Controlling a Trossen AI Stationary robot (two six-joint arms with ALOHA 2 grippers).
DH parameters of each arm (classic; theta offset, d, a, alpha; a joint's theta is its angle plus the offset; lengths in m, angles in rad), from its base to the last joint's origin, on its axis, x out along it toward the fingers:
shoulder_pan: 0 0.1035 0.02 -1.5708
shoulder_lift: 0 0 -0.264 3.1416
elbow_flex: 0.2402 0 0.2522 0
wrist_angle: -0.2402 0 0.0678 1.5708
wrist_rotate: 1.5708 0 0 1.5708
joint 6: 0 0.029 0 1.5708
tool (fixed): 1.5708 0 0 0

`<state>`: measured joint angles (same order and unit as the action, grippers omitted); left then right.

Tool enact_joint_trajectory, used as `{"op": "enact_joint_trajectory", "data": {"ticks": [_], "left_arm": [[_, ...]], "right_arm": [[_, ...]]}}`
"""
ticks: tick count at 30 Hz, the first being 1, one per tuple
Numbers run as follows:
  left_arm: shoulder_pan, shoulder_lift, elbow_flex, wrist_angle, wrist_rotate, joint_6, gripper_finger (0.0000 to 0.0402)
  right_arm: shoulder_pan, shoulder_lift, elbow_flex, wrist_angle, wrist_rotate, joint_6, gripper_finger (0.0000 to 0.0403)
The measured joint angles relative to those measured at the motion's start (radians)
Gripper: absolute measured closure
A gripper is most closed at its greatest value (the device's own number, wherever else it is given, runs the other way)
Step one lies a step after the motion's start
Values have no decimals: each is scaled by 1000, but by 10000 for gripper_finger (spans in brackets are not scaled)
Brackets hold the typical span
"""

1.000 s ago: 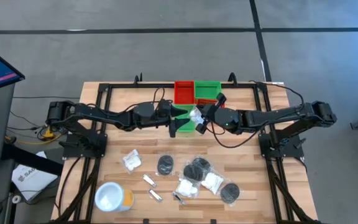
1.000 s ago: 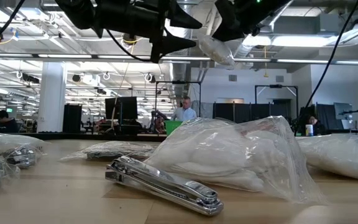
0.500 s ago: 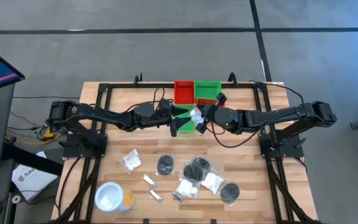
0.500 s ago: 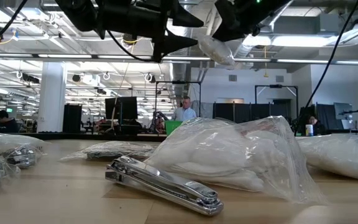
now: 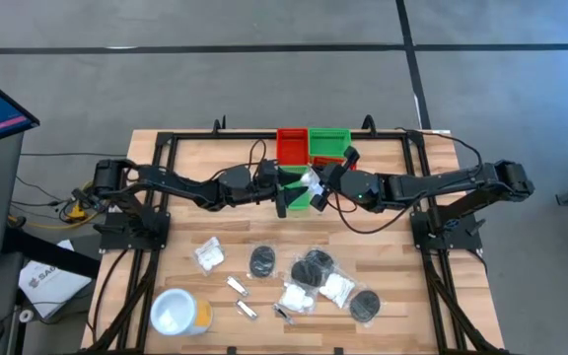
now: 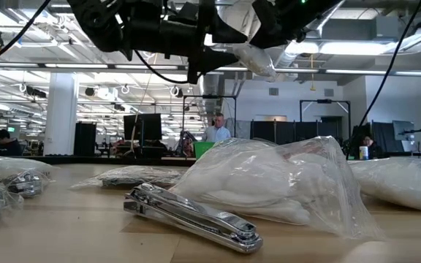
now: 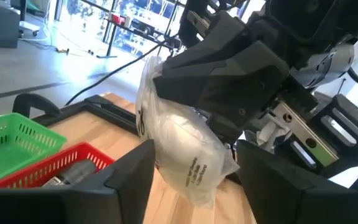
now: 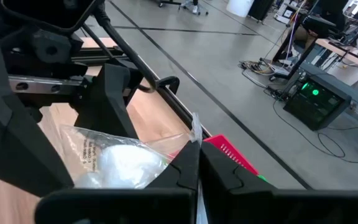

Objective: Pick & Place Travel size toiletries
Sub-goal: Put the white cotton pack into the left green bin

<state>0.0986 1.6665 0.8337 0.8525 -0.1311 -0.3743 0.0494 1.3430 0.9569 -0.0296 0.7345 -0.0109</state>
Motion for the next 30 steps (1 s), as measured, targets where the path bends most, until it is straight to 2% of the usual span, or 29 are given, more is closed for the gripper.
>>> {"op": "enact_joint_trajectory", "data": {"ticks": [4,13,25,30], "left_arm": [[0,0,0,2,0,2,242],[0,0,0,1,0,55,389],[0,0,0,-11,0,56,400],[1,0,0,-23,0,56,400]], "right_arm": [[0,0,0,0,0,0,403],[1,0,0,-1,0,0,403],[0,0,0,-19,1,3,403],[0,0,0,-19,58,2,385]]}}
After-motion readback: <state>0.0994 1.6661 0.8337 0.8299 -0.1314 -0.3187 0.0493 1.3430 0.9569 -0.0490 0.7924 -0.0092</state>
